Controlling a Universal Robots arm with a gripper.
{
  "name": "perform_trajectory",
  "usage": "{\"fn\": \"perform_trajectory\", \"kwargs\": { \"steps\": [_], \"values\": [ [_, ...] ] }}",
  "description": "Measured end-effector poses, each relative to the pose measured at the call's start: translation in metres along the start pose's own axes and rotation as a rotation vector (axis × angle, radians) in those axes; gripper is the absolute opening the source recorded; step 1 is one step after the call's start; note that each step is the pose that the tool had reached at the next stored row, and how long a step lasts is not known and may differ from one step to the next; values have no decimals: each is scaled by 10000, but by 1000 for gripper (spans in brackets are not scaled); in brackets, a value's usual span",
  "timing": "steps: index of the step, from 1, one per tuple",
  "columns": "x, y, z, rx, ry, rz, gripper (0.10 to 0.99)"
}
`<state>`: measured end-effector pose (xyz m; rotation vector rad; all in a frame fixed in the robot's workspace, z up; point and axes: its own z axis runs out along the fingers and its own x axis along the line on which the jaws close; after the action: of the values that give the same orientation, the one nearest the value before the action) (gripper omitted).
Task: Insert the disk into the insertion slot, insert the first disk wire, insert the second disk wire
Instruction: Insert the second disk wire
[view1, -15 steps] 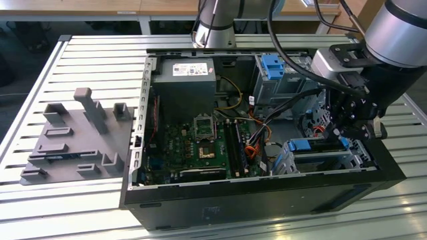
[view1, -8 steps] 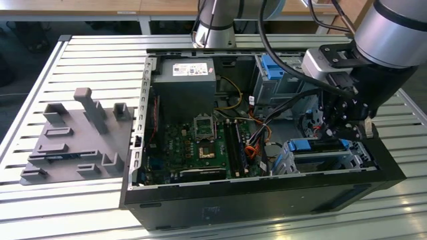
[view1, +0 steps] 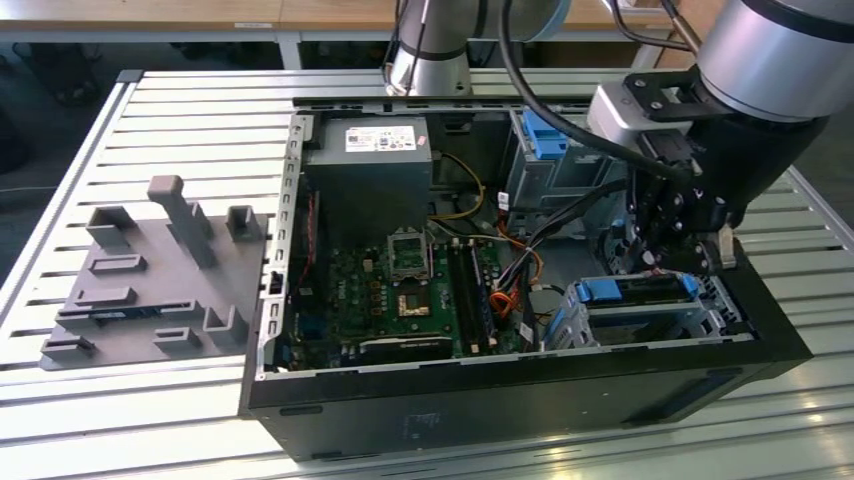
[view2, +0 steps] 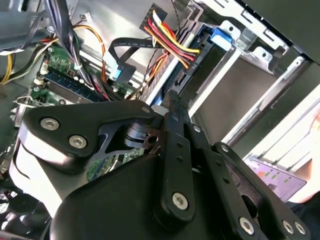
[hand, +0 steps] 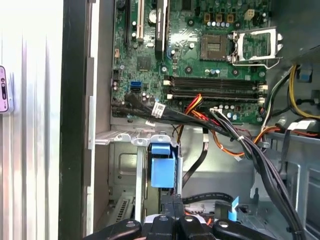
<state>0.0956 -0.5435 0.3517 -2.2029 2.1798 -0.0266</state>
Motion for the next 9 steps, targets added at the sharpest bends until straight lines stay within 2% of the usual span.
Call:
{"fn": "perform_trajectory", "kwargs": {
  "steps": [5, 9],
  "values": [
    [-20, 6, -33, 0, -11, 0, 106],
    [-83, 8, -33, 0, -11, 1, 106]
  ]
}}
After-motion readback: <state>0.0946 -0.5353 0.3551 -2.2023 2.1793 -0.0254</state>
